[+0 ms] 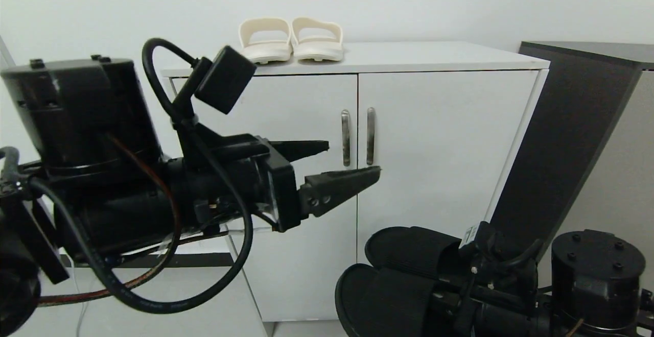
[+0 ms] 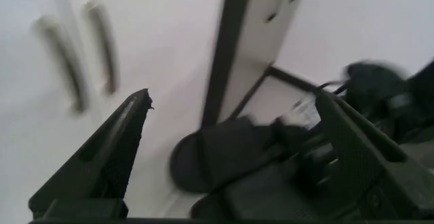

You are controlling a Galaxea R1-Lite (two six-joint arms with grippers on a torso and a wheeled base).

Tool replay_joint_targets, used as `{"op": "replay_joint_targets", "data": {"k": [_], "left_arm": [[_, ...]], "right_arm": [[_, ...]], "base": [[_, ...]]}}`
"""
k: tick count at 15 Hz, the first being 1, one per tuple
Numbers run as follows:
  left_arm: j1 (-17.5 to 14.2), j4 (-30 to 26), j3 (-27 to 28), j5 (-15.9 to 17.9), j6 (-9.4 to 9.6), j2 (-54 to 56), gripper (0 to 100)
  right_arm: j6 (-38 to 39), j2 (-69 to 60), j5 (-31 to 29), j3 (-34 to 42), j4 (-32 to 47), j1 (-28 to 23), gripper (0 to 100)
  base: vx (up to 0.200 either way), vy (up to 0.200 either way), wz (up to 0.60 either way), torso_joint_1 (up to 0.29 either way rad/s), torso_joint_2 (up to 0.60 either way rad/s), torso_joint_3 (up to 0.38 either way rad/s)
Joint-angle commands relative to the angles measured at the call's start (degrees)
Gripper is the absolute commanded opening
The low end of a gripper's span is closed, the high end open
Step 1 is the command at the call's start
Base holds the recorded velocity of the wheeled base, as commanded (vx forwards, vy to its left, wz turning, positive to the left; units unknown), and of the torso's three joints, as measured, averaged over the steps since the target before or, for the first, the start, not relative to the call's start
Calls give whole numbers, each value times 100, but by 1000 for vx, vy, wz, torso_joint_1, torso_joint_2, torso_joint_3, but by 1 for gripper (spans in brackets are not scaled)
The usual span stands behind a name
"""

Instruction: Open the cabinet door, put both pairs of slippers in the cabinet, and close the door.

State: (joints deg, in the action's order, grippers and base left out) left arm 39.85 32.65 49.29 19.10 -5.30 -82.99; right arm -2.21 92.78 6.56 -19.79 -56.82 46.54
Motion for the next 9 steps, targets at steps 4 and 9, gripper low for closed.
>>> {"op": "replay_joint_targets", "data": {"k": [4, 9], "left_arm": [[181, 40, 881, 542, -542, -1052, 100], [155, 400, 1118, 647, -1219, -1492, 100]], "right_arm": [[-8, 91, -5, 1, -13, 4, 0], [-17, 117, -14, -8, -13, -5, 0]], "base": [[0, 0, 0, 0, 0, 0], [0, 0, 0, 0, 0, 0]]}}
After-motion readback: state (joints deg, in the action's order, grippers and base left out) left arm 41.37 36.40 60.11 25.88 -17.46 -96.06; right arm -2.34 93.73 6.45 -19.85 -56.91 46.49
